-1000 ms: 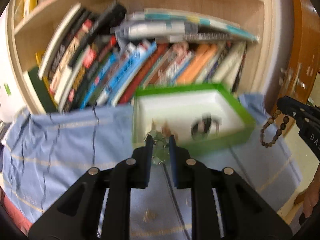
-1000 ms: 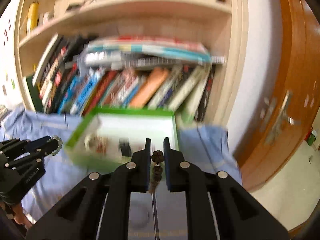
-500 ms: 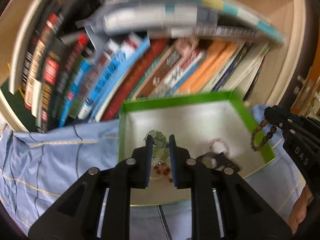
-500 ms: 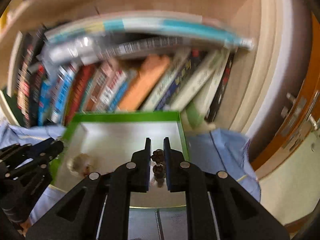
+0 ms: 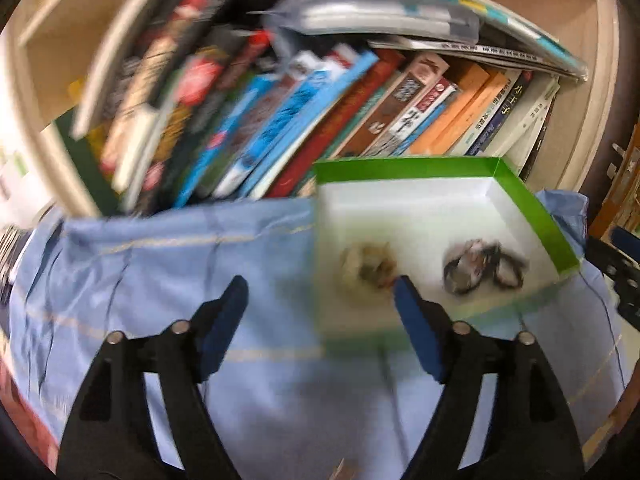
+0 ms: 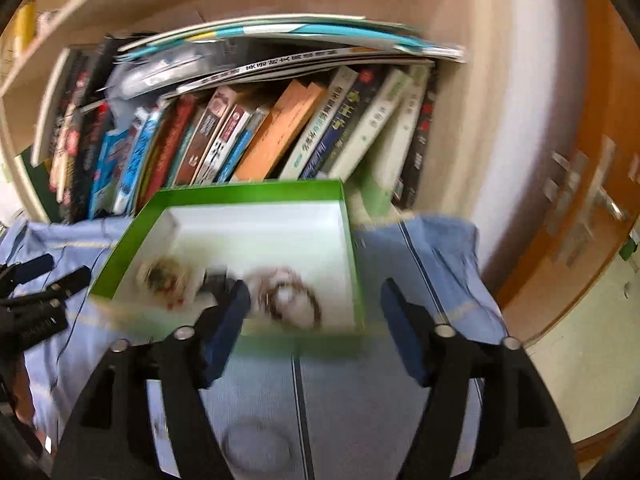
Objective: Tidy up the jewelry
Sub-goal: 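Carry the charms into the green box with the left tool while the right tool drops the wooden bracelet in, then move the open right tool down over the metal bangle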
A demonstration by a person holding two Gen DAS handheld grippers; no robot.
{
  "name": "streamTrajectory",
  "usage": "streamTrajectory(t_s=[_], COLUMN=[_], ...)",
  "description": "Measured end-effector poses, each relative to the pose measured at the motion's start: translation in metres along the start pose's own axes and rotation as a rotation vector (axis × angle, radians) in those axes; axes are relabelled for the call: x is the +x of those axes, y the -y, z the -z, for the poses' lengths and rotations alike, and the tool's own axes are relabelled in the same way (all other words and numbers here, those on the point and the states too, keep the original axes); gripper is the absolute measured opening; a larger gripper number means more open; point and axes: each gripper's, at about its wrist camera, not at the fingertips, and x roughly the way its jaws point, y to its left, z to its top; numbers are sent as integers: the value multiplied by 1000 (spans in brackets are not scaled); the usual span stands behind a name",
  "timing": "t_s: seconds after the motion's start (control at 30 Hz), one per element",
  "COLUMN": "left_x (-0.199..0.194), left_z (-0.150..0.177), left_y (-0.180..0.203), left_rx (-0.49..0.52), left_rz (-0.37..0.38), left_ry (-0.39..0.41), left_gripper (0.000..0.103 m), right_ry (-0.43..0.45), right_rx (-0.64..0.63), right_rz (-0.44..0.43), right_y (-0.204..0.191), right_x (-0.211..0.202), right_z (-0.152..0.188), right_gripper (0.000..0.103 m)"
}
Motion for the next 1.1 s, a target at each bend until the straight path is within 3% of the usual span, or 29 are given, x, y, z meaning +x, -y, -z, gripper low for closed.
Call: streamTrajectory(t_s=[0.07, 0.2, 0.37, 0.6, 0.9, 0.93, 1.0, 1.1], left_x=[-14, -23, -25, -13, -1, 1, 3, 6], left_z=[28, 76, 104, 116, 121, 121, 121, 122], left_y=[-11, -23, -17, 7, 19, 19, 19, 20], left_rx=[-3, 8, 4, 39, 48, 48, 44, 44], left_rz=[-16, -88, -5, 67, 87, 87, 90, 96], left_ry=[2, -68, -136, -185, -218, -222, -226, -233], left_gripper=[80, 80, 80, 80, 80, 80, 80, 80], right_ry=[-8, -133, -216, -239, -237, -235, -242, -253], right_rx=[-7, -25, -21, -58, -72, -81, -95, -83], right_rz=[-4, -8, -76, -115, -155, -157, -152, -154], right_y=[2, 1, -9, -26, -35, -37, -40, -38], right_x=[-12, -3, 7, 15, 18, 17, 19, 24], right_z=[26, 78, 110, 115, 113, 112, 112, 113], right_gripper=[74, 74, 74, 74, 74, 73, 61, 57])
